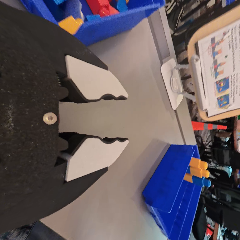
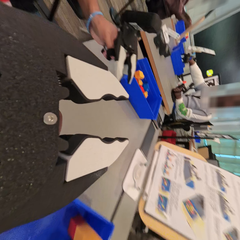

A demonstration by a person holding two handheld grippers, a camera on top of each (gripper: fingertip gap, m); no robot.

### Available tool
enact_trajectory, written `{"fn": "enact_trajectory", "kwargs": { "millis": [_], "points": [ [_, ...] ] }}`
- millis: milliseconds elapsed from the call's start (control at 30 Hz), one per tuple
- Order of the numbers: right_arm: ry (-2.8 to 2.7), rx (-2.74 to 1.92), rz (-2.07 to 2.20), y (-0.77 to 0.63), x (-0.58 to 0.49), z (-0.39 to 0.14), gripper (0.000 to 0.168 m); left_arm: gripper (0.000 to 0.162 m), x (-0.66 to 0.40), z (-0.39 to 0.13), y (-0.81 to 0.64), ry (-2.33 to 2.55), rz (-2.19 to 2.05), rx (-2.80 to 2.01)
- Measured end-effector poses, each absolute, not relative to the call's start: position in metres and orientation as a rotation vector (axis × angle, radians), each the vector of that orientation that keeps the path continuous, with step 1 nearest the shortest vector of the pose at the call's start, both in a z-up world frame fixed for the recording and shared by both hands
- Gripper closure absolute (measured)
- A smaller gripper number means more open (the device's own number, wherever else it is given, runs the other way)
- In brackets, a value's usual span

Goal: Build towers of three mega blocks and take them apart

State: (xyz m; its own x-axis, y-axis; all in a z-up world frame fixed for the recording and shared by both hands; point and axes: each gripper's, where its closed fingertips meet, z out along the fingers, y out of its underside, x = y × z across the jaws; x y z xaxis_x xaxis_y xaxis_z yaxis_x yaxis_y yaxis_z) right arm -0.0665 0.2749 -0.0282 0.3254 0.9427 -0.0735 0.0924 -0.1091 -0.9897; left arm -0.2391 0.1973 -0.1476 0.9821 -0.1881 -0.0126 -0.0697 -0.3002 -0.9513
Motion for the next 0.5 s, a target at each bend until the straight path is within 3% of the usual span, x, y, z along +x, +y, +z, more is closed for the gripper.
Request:
{"fn": "enact_trajectory", "kwargs": {
  "millis": [267,500],
  "points": [
    [-1.025,-1.625,1.071,0.244,-0.079,-0.141,0.118,0.101,-0.263,-0.165,0.174,0.058,-0.147,-1.852],
    [-1.016,-1.542,0.939,0.248,-0.065,-0.156,0.119,0.101,-0.249,-0.188,0.178,0.081,-0.235,-1.925]
  ]
}}
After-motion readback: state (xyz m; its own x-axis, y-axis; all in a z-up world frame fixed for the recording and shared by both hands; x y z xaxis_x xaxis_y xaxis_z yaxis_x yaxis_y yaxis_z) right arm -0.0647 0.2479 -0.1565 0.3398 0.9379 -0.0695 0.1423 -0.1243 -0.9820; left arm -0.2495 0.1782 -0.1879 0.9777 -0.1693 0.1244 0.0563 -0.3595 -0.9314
